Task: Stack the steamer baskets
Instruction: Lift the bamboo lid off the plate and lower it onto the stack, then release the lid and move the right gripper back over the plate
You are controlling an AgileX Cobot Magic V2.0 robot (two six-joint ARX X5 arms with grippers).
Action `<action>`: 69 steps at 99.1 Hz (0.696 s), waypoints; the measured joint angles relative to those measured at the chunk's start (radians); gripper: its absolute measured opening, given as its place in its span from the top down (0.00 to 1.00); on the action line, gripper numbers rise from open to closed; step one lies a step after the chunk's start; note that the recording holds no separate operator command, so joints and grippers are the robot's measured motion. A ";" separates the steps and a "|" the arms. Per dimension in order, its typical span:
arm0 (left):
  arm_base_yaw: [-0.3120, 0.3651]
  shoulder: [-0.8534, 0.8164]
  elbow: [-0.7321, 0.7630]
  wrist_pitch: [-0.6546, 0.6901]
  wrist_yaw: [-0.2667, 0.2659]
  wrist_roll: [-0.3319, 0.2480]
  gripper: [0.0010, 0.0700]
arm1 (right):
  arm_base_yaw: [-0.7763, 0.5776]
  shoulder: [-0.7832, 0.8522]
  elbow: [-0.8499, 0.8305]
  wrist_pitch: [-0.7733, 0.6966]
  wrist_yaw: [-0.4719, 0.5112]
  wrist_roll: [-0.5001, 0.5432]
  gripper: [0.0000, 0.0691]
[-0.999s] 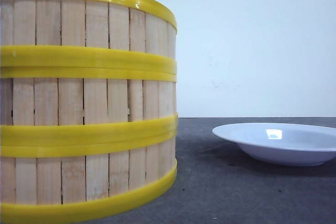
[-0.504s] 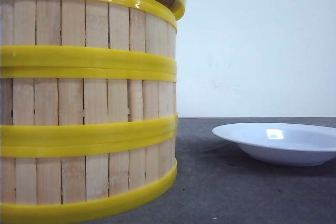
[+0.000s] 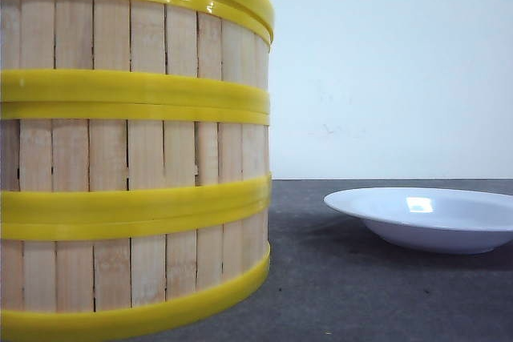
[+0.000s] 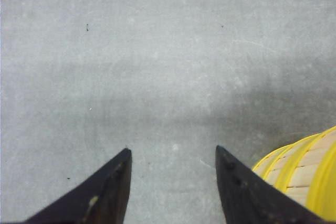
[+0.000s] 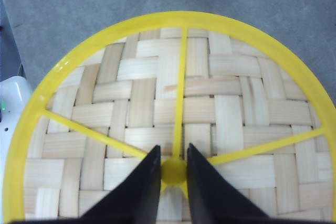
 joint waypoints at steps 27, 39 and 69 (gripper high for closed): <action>0.000 0.000 0.000 0.000 0.001 0.000 0.58 | 0.005 0.000 0.000 0.001 0.000 -0.001 0.92; 0.000 0.000 0.000 0.000 0.001 0.000 0.58 | 0.010 0.002 0.000 0.002 0.001 -0.004 0.92; 0.000 0.000 0.000 0.000 0.001 0.000 0.58 | 0.011 0.027 0.009 0.006 0.001 -0.007 0.92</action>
